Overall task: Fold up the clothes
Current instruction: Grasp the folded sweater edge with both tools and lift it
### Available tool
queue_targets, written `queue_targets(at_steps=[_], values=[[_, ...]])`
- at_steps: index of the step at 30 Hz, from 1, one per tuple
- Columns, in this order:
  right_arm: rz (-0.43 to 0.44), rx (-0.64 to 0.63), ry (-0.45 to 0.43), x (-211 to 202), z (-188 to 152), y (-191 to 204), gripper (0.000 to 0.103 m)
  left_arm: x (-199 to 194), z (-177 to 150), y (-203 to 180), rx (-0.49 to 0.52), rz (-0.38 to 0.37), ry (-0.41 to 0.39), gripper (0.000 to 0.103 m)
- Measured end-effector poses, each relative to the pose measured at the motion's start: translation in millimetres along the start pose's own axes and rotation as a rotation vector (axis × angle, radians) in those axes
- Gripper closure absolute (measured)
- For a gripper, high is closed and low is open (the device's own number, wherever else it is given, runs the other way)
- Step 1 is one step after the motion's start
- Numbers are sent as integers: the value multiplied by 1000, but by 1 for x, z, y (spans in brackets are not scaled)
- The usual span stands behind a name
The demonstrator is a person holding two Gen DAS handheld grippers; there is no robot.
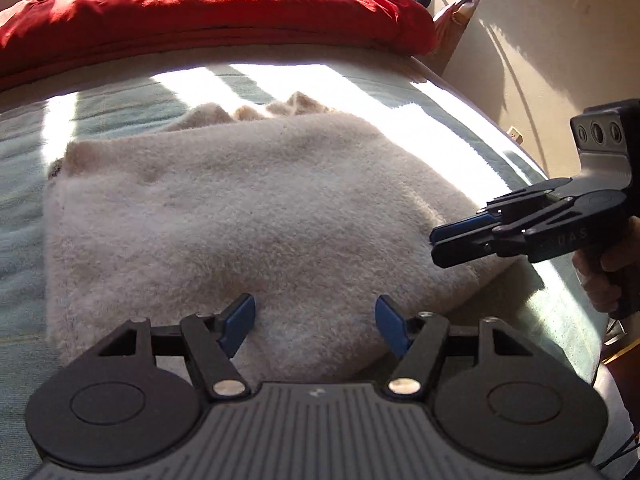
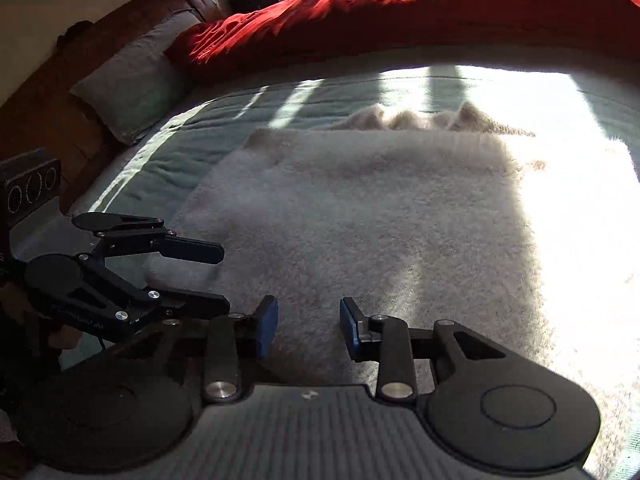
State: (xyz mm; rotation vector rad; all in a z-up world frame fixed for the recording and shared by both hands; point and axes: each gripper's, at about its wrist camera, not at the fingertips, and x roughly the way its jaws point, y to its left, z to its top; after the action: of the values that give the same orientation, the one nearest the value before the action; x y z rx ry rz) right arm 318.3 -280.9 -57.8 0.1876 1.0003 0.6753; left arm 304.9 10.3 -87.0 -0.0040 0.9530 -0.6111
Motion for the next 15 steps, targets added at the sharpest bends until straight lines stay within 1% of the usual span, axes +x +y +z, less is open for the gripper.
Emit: queue_targets(at_steps=[1, 3, 6, 8, 9, 10, 11, 12, 13, 14, 15], values=[[-5, 28, -1, -5, -5, -10, 67, -5, -7, 8, -14, 10, 1, 38], [-48, 69, -8, -22, -18, -33, 67, -18, -19, 21, -28, 40, 9, 37], [-127, 92, -15, -52, -34, -58, 73, -38, -34, 36, -35, 90, 23, 37], [-180, 93, -20, -69, -41, -65, 73, -51, -37, 38, -23, 106, 22, 37], [-210, 78, -18, -75, -43, -64, 73, -55, -35, 31, 14, 125, 19, 37], [-240, 47, -16, -80, -44, -60, 71, -58, -32, 18, 87, 157, 1, 37], [-269, 8, -18, -83, -44, -53, 64, -60, -29, 4, 161, 190, -16, 37], [-296, -43, -20, -85, -44, -43, 60, -62, -26, -9, 235, 222, -34, 36], [-324, -105, -25, -85, -43, -31, 54, -64, -24, -23, 314, 255, -53, 32], [-352, -171, -31, -84, -43, -18, 50, -61, -25, -41, 418, 293, -80, 26], [-385, -247, -37, -80, -42, -3, 47, -56, -27, -58, 527, 333, -106, 25]])
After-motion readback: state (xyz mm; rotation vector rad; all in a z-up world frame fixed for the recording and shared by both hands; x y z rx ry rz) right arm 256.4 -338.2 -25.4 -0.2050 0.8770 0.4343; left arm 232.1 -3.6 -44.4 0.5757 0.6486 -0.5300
